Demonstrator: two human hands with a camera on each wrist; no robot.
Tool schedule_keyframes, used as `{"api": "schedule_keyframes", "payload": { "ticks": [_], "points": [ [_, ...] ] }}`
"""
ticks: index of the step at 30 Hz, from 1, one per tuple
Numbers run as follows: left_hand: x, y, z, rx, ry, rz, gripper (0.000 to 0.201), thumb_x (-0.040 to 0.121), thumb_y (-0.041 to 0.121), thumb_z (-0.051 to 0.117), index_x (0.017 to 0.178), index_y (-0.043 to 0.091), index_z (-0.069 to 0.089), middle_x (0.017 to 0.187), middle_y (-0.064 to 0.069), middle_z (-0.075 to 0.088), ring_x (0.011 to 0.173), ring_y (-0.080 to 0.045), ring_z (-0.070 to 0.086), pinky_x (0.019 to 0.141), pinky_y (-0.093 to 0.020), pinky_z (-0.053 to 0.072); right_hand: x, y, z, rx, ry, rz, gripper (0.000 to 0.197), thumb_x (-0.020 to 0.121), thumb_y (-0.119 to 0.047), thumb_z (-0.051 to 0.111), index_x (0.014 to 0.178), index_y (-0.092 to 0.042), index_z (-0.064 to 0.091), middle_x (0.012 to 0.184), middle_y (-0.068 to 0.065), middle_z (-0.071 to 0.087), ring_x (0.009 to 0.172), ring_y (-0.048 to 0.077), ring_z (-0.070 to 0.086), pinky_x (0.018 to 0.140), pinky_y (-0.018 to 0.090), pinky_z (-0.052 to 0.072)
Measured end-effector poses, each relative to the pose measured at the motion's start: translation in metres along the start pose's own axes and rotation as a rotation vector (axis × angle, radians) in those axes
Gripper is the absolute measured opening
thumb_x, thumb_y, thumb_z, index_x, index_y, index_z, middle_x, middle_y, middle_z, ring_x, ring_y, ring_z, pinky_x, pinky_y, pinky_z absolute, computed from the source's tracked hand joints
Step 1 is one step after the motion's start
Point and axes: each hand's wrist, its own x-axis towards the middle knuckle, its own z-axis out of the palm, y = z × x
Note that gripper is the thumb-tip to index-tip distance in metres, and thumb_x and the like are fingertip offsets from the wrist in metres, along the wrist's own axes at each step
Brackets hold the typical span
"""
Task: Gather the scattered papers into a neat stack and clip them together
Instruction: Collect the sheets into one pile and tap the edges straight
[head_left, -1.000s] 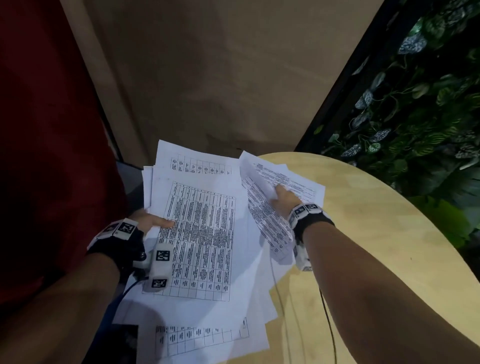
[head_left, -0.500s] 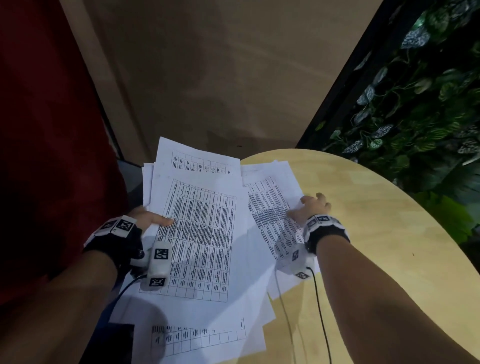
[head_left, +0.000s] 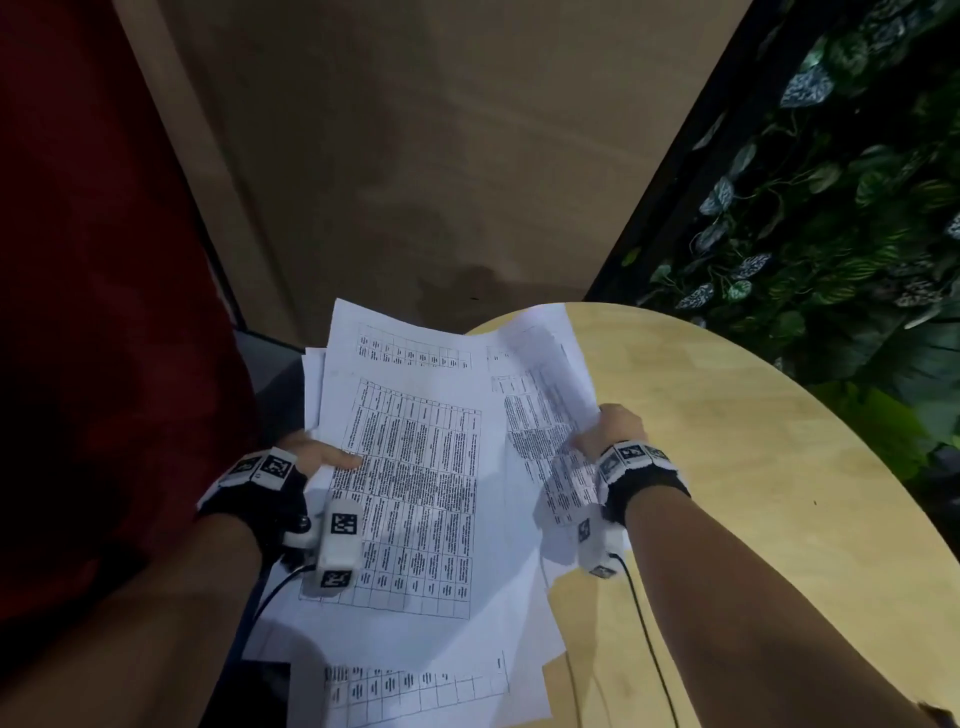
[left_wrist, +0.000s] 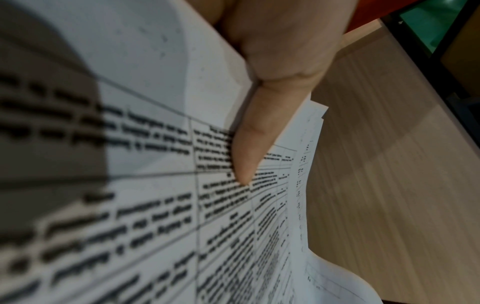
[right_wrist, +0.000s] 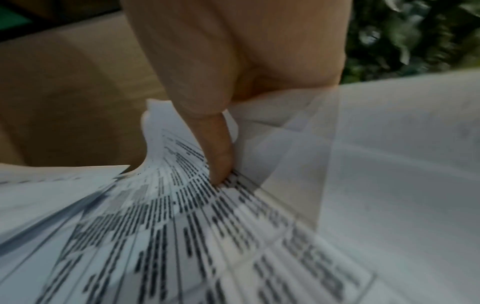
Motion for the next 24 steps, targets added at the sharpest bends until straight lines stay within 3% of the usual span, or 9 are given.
{"api": "schedule_keyframes", "payload": {
  "ticks": [3, 7, 11, 13, 14, 16, 18, 21, 24],
  "points": [
    [0.01, -0.005, 0.007, -0.009, -0.031, 0.009, 0.135, 0.026, 0.032, 0.094, 0.142, 0.003, 0.031, 0.145, -0.014, 0.041, 0.131, -0.034, 0.04, 0.11, -0.045, 0.033, -0.015, 0.005, -0.034, 0.033, 0.147, -0.106, 0.021, 0.084, -0.022, 0.062, 0.095, -0.005, 0.054, 0.085, 0.01, 0.061, 0.07, 0.028, 0.052, 0.061, 0.033, 0.045],
    [0.059, -0.027, 0.02, 0.055, -0.092, 0.014, 0.123, 0.021, 0.032, 0.094, 0.133, 0.012, 0.047, 0.135, -0.007, 0.054, 0.122, -0.03, 0.052, 0.105, -0.045, 0.04, -0.046, 0.005, -0.089, 0.078, 0.535, -0.188, 0.018, 0.092, -0.011, 0.047, 0.107, -0.004, 0.054, 0.076, 0.013, 0.056, 0.066, 0.029, 0.05, 0.058, 0.032, 0.037],
    [0.106, -0.047, 0.038, 0.073, -0.102, -0.011, 0.135, 0.003, 0.045, 0.092, 0.129, 0.019, 0.052, 0.131, -0.005, 0.058, 0.116, -0.026, 0.058, 0.102, -0.042, 0.045, -0.091, -0.004, -0.127, 0.354, 0.778, -0.362, 0.01, 0.089, -0.013, 0.053, 0.093, -0.004, 0.054, 0.07, 0.011, 0.054, 0.065, 0.028, 0.049, 0.057, 0.036, 0.04],
    [0.041, -0.025, 0.046, 0.169, -0.083, -0.026, 0.138, 0.008, 0.047, 0.092, 0.134, 0.014, 0.047, 0.136, -0.009, 0.053, 0.122, -0.028, 0.053, 0.106, -0.04, 0.041, -0.106, -0.007, -0.133, 0.624, 0.704, -0.401, 0.008, 0.087, -0.013, 0.057, 0.085, -0.007, 0.053, 0.066, 0.001, 0.051, 0.067, 0.025, 0.052, 0.058, 0.033, 0.044],
    [-0.002, -0.009, 0.048, 0.19, -0.081, -0.011, 0.128, 0.026, 0.041, 0.094, 0.138, 0.007, 0.042, 0.14, -0.012, 0.048, 0.126, -0.03, 0.048, 0.108, -0.038, 0.037, -0.111, -0.006, -0.131, 0.761, 0.619, -0.397, 0.007, 0.086, -0.013, 0.059, 0.088, -0.008, 0.055, 0.068, -0.003, 0.052, 0.069, 0.023, 0.055, 0.056, 0.028, 0.046],
    [-0.03, -0.001, 0.056, 0.223, -0.014, 0.02, 0.076, 0.076, 0.016, 0.075, 0.138, -0.007, 0.036, 0.142, -0.018, 0.042, 0.132, -0.033, 0.041, 0.108, -0.034, 0.034, -0.112, -0.001, -0.113, 0.922, 0.367, -0.349, 0.018, 0.086, -0.013, 0.061, 0.103, -0.007, 0.059, 0.078, -0.006, 0.059, 0.07, 0.013, 0.059, 0.049, 0.016, 0.045],
    [-0.044, -0.001, 0.062, 0.19, 0.073, 0.084, 0.046, 0.093, 0.008, 0.052, 0.133, -0.012, 0.041, 0.134, -0.023, 0.048, 0.124, -0.034, 0.048, 0.098, -0.034, 0.038, -0.108, 0.008, -0.079, 0.882, 0.07, -0.269, 0.03, 0.087, -0.017, 0.062, 0.116, -0.008, 0.057, 0.09, -0.004, 0.063, 0.078, 0.009, 0.061, 0.051, 0.013, 0.047],
    [-0.027, -0.012, 0.052, -0.064, -0.007, 0.042, 0.056, 0.089, 0.042, 0.055, 0.128, 0.002, 0.052, 0.11, -0.011, 0.049, 0.102, -0.019, 0.047, 0.086, -0.026, 0.033, -0.096, 0.027, -0.014, 0.674, -0.105, -0.144, 0.039, 0.084, -0.019, 0.067, 0.119, -0.004, 0.059, 0.103, 0.006, 0.068, 0.088, 0.021, 0.065, 0.068, 0.03, 0.056],
    [0.068, -0.054, 0.049, -0.363, -0.107, -0.011, 0.1, 0.049, 0.082, 0.064, 0.133, 0.029, 0.047, 0.143, 0.0, 0.044, 0.131, -0.026, 0.042, 0.109, -0.045, 0.028, -0.094, 0.039, 0.038, 0.494, -0.107, -0.023, 0.043, 0.08, -0.018, 0.071, 0.118, -0.002, 0.058, 0.112, 0.014, 0.067, 0.098, 0.028, 0.064, 0.085, 0.038, 0.054]
  ]
}}
